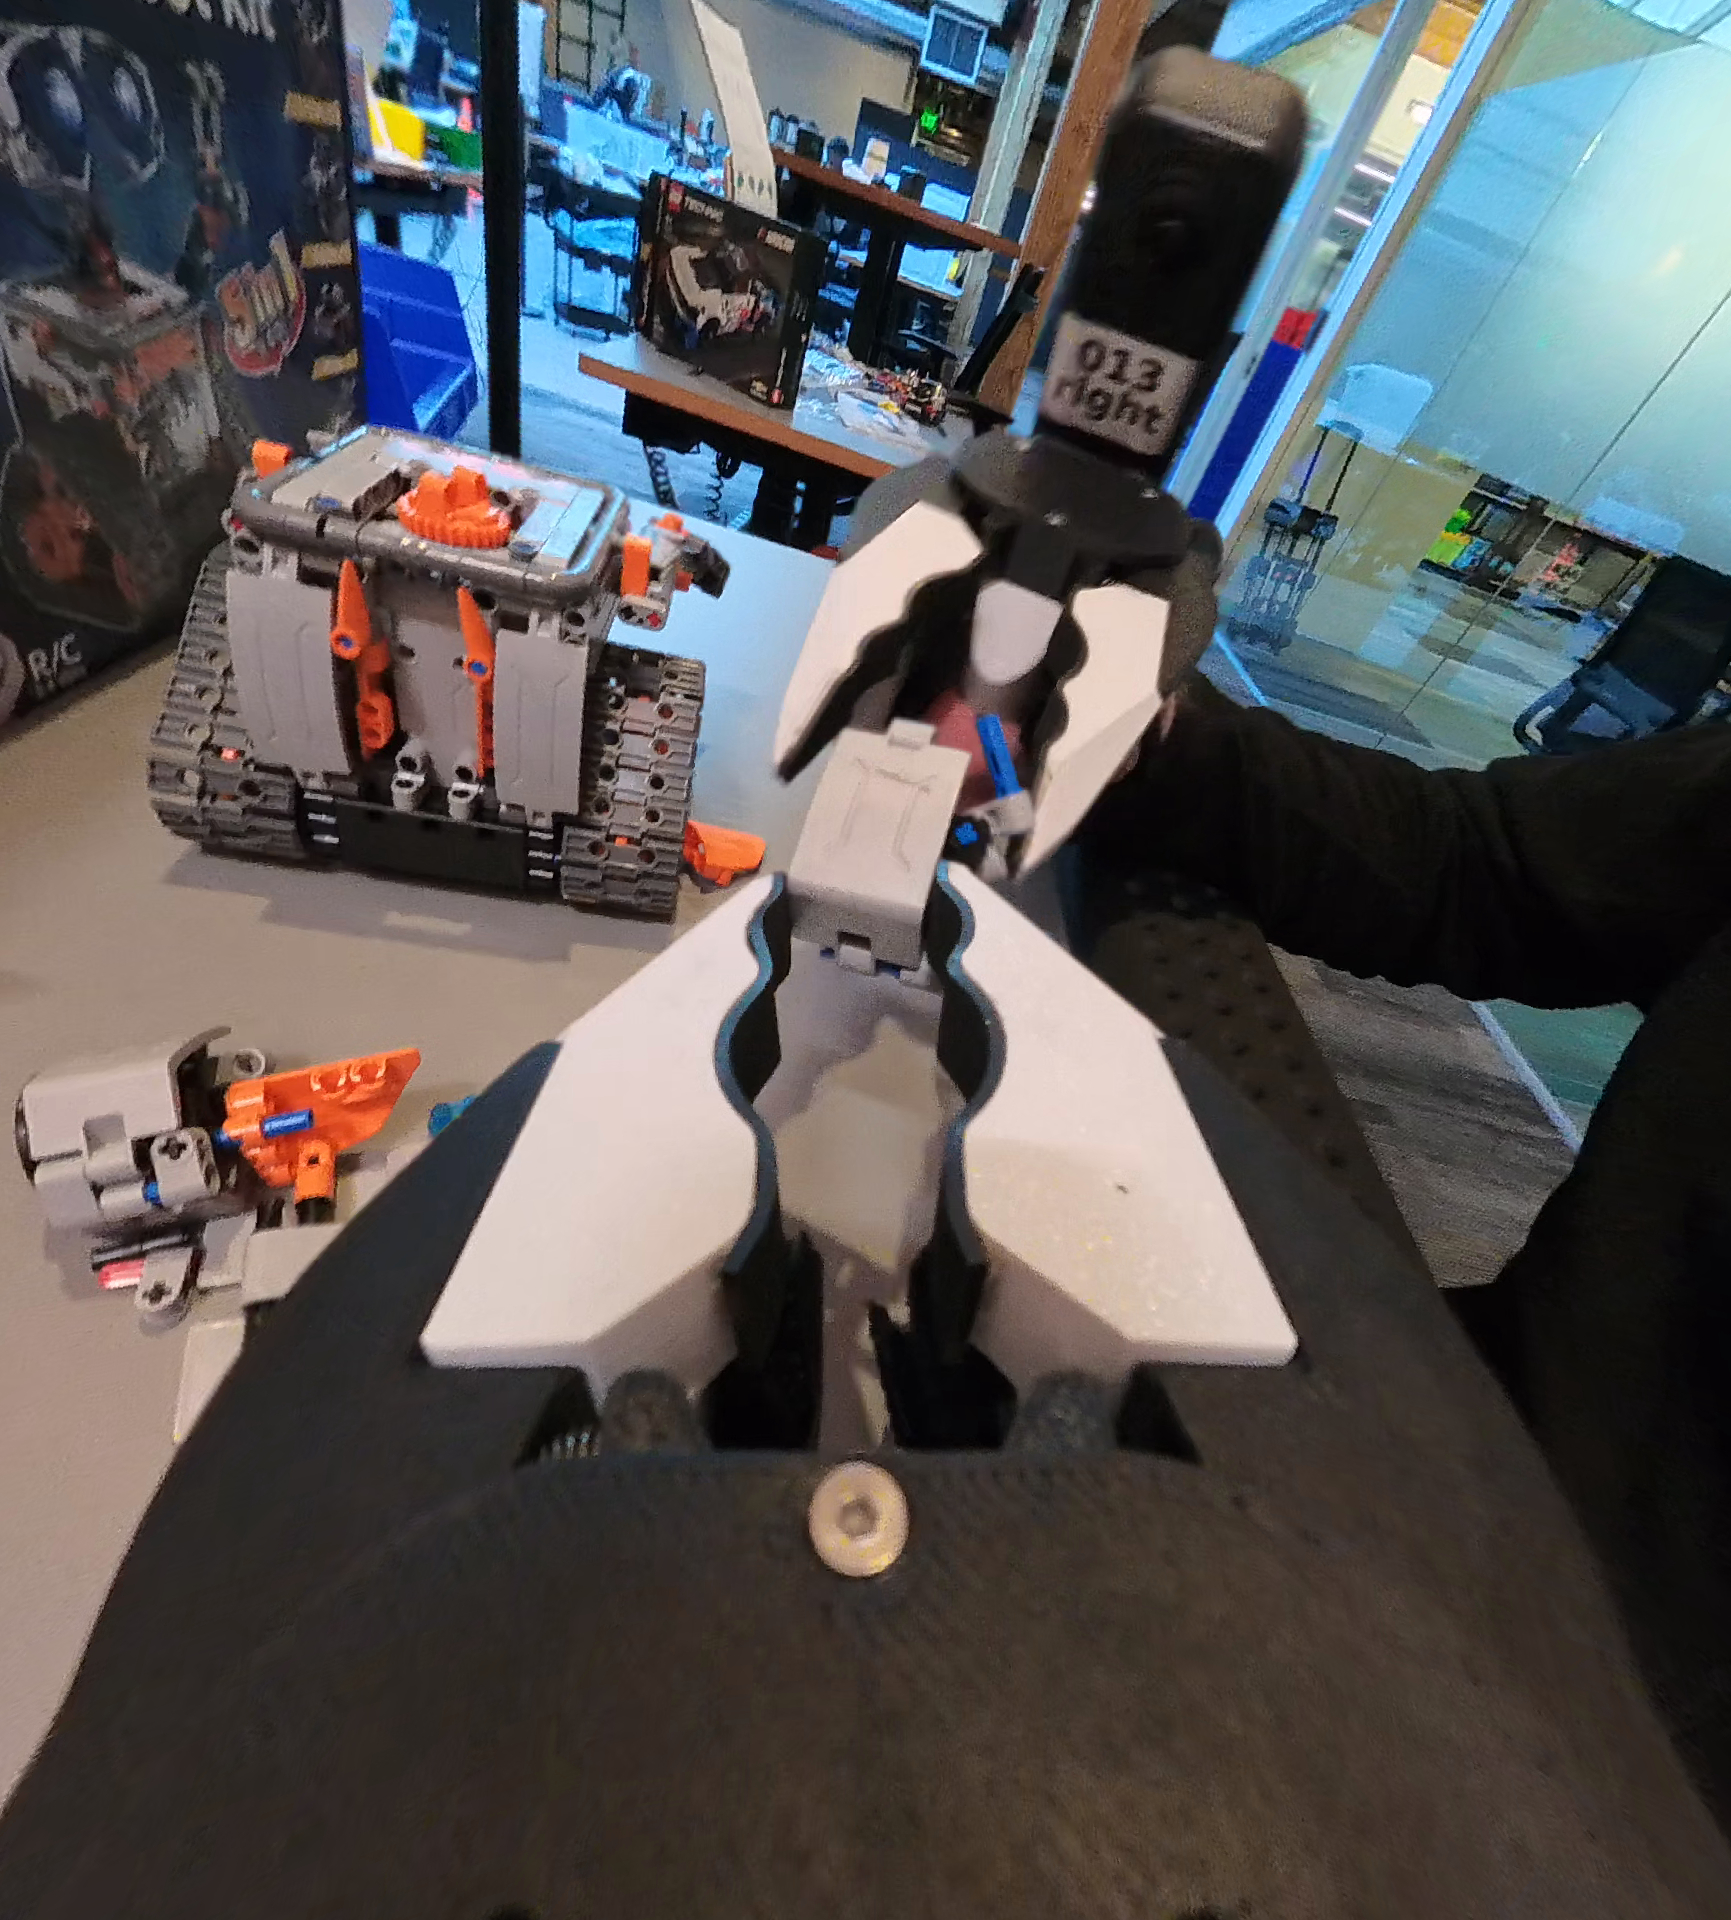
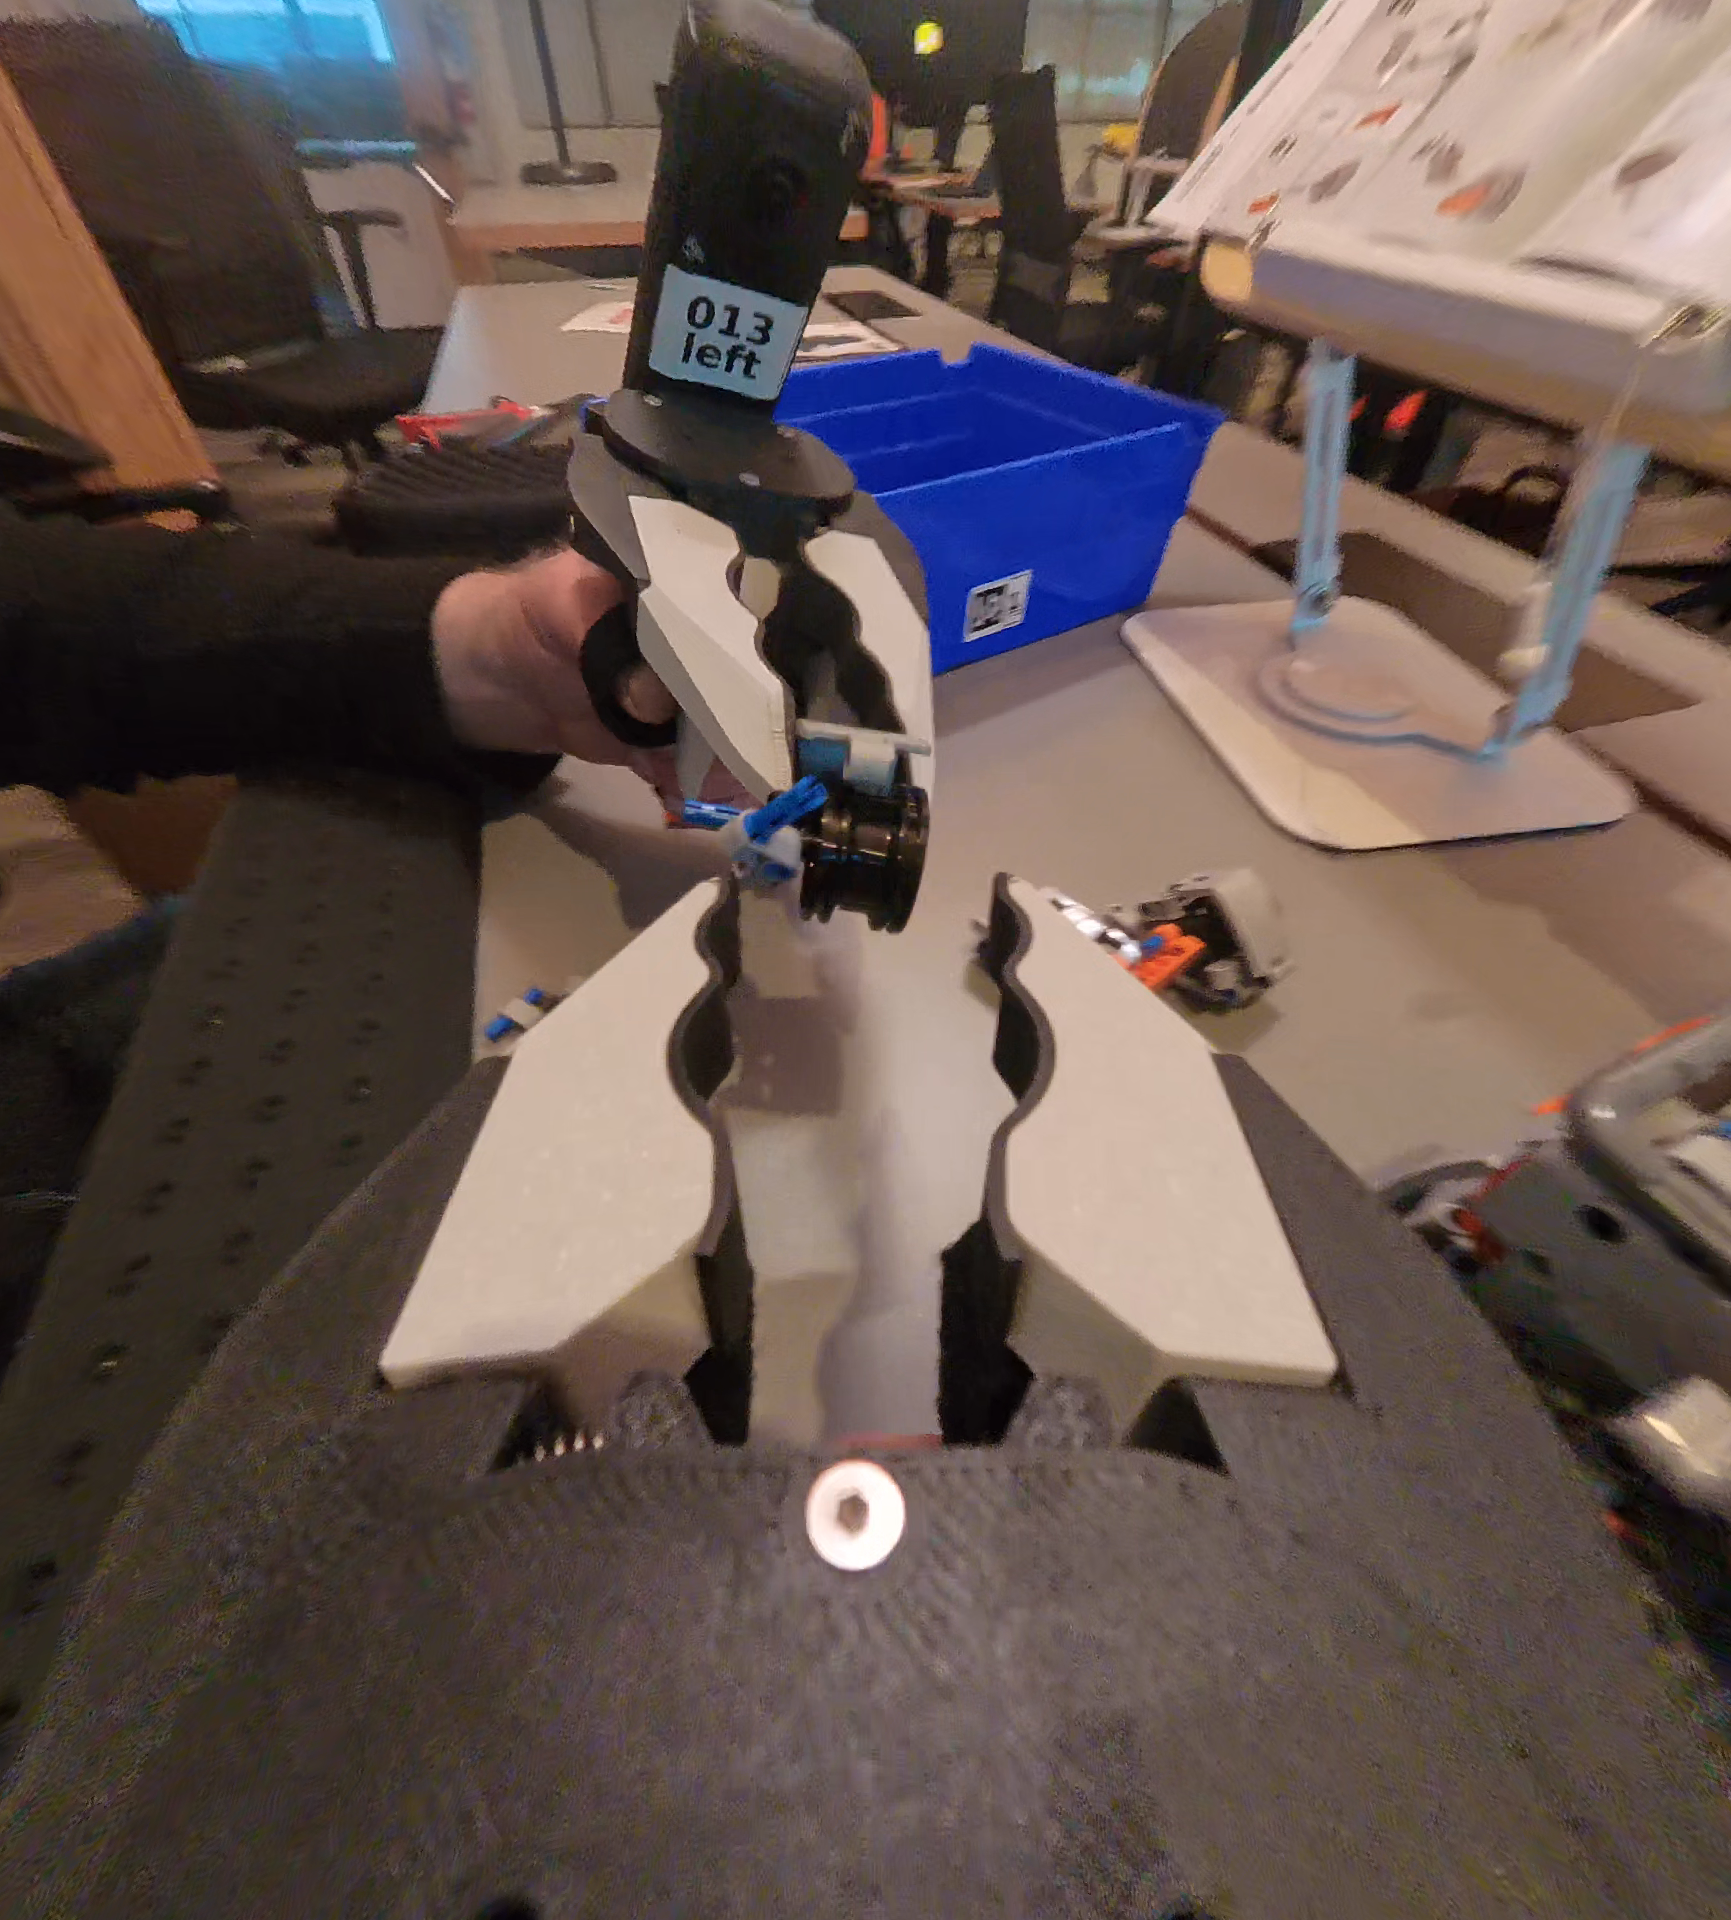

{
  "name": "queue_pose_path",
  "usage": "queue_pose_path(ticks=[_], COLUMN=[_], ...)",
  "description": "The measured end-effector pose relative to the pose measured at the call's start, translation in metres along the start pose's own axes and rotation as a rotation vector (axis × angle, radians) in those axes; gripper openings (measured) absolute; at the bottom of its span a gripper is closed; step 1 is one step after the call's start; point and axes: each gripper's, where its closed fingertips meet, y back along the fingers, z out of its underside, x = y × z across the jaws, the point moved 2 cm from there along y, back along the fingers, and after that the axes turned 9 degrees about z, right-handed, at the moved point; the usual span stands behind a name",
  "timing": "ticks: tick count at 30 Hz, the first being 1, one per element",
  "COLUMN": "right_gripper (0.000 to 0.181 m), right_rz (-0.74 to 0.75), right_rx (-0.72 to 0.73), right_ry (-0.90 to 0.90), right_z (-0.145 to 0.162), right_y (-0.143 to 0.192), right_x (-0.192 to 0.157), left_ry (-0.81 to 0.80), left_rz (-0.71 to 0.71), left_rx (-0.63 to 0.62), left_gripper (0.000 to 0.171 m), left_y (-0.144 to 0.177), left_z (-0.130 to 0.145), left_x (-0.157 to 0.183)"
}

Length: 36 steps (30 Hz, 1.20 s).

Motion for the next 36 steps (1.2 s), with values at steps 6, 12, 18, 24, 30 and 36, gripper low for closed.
queue_pose_path(ticks=[6, 12, 18, 24, 30, 36], right_gripper=[0.052, 0.039, 0.038, 0.038, 0.038, 0.038], right_rz=[-0.075, -0.075, -0.092, -0.101, -0.129, -0.154], right_rx=[0.015, 0.037, 0.058, 0.117, 0.108, 0.122], right_ry=[-0.058, -0.036, 0.028, 0.081, 0.15, 0.142], right_z=[-0.001, -0.005, -0.008, -0.017, -0.015, -0.017], right_y=[-0.007, -0.007, 0.0, 0.01, 0.009, 0.011], right_x=[-0.011, -0.016, -0.018, -0.023, -0.034, -0.037], left_ry=[-0.13, -0.188, -0.182, -0.226, -0.309, -0.339], left_rz=[-0.098, -0.112, -0.033, 0.025, 0.021, 0.031], left_rx=[0.023, -0.008, -0.007, -0.064, -0.12, -0.1], left_gripper=[0.023, 0.023, 0.029, 0.045, 0.029, 0.023], left_y=[0.001, -0.008, -0.003, 0.0, -0.012, -0.012], left_z=[-0.01, -0.009, -0.014, -0.011, -0.001, -0.003], left_x=[0.002, 0.01, 0.02, 0.034, 0.038, 0.042])
